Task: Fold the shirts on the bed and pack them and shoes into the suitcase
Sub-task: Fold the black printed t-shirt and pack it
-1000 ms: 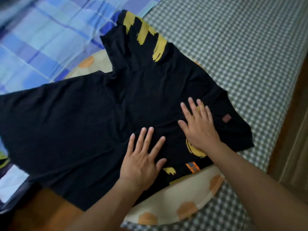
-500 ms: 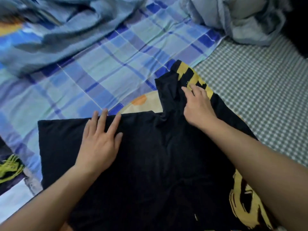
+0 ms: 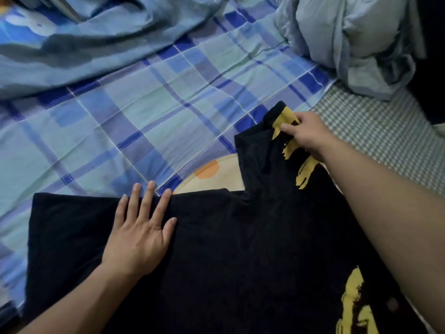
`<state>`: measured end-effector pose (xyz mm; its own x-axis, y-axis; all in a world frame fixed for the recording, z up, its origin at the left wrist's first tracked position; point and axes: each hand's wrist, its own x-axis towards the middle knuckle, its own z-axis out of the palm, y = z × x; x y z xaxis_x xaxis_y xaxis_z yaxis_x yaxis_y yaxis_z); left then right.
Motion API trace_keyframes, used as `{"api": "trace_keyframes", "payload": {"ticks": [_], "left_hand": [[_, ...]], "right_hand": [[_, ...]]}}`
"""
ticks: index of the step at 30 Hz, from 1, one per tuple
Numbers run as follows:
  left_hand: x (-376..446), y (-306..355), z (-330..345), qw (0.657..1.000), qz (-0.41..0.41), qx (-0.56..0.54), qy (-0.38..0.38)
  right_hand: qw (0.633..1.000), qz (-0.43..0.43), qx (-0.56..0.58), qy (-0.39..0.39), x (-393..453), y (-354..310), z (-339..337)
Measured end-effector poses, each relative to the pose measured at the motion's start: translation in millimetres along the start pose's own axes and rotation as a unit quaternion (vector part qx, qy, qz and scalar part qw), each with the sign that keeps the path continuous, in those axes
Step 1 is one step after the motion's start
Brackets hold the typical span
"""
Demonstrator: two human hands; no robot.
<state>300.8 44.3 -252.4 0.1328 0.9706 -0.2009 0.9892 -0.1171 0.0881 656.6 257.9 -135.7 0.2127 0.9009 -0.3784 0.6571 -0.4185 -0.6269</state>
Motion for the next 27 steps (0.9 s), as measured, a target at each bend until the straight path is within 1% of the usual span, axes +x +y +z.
{"api": "trace_keyframes", "payload": {"ticks": [1, 3, 4, 5, 6, 7, 8, 9, 10, 11, 12, 14, 15, 16, 17, 18, 19, 20, 21, 22, 23, 25, 27], "left_hand": [[0.9, 0.0, -0.7, 1.0, -0.003, 0.001, -0.009], [1.6, 0.9, -6.2, 0.999, -0.008, 0.002, -0.031], [1.4, 1.1, -9.5, 0.999, -0.01, 0.001, -0.045], [1.0, 1.3, -12.5, 0.998, -0.009, 0.0, -0.059], [0.8, 2.1, -16.7, 0.997, -0.011, -0.001, -0.073], [0.6, 3.4, -21.5, 0.996, -0.016, -0.003, -0.083], [0.7, 4.7, -26.4, 0.996, -0.023, -0.004, -0.089], [1.0, 6.4, -31.8, 0.995, -0.027, -0.007, -0.095], [0.5, 8.6, -38.5, 0.994, -0.028, -0.01, -0.105], [-0.2, 11.0, -45.0, 0.993, -0.027, -0.013, -0.114], [-0.7, 12.0, -50.2, 0.993, -0.025, -0.012, -0.114], [-2.4, 10.0, -57.8, 0.997, -0.006, -0.001, -0.079], [-4.8, 7.3, -61.7, 0.999, 0.014, 0.003, -0.048], [-6.7, 4.0, -66.0, 0.999, 0.036, 0.007, -0.014], [-7.7, -0.3, -70.6, 0.998, 0.053, 0.012, 0.012], [-8.2, -5.9, -75.7, 0.997, 0.063, 0.024, 0.03], [-8.5, -12.1, -80.6, 0.996, 0.066, 0.04, 0.039], [-9.1, -18.3, -84.7, 0.995, 0.064, 0.06, 0.04], [-10.6, -24.9, -88.1, 0.994, 0.058, 0.083, 0.033], [-13.0, -31.5, -91.2, 0.993, 0.052, 0.104, 0.022], [-14.4, -36.4, -94.5, 0.991, 0.046, 0.122, 0.011], [-15.8, -44.1, -100.4, 0.989, 0.026, 0.147, -0.006], [-17.9, -47.1, -105.9, 0.988, 0.008, 0.152, -0.026]], "right_hand": [[0.998, -0.019, 0.057, 0.002, -17.6, 1.2, -11.6], [0.983, -0.042, 0.177, -0.009, -71.8, 9.0, -43.6], [0.977, -0.052, 0.205, -0.026, -105.5, 18.6, -61.7], [0.976, -0.048, 0.206, -0.049, -141.7, 32.9, -78.9], [0.982, -0.046, 0.166, -0.082, -174.7, 54.9, -92.2], [0.989, -0.04, 0.084, -0.118, -204.7, 78.8, -98.8], [0.987, -0.021, -0.038, -0.154, -228.3, 108.0, -100.3], [0.971, 0.002, -0.159, -0.179, -250.1, 140.8, -100.7], [0.94, 0.002, -0.28, -0.194, -268.4, 172.8, -96.9], [0.914, -0.013, -0.363, -0.183, -281.2, 200.9, -90.3], [0.911, -0.03, -0.389, -0.135, -290.8, 215.4, -83.0], [0.951, -0.054, -0.306, -0.001, -300.3, 211.1, -61.0], [0.963, -0.065, -0.256, 0.044, -303.3, 200.1, -47.5], [0.972, -0.071, -0.221, 0.036, -305.6, 185.9, -33.1], [0.972, -0.086, -0.216, -0.017, -308.0, 175.9, -18.9], [0.963, -0.103, -0.236, -0.084, -310.5, 170.9, -5.0], [0.943, -0.118, -0.278, -0.14, -312.1, 170.6, 7.5], [0.922, -0.133, -0.321, -0.172, -313.7, 173.0, 17.6], [0.909, -0.143, -0.348, -0.181, -314.9, 179.0, 23.7], [0.906, -0.146, -0.358, -0.175, -317.1, 183.1, 28.1], [0.911, -0.146, -0.353, -0.155, -318.8, 187.9, 31.5], [0.923, -0.163, -0.334, -0.096, -320.1, 193.3, 37.4], [0.929, -0.177, -0.32, -0.054, -316.6, 198.4, 43.1]]}}
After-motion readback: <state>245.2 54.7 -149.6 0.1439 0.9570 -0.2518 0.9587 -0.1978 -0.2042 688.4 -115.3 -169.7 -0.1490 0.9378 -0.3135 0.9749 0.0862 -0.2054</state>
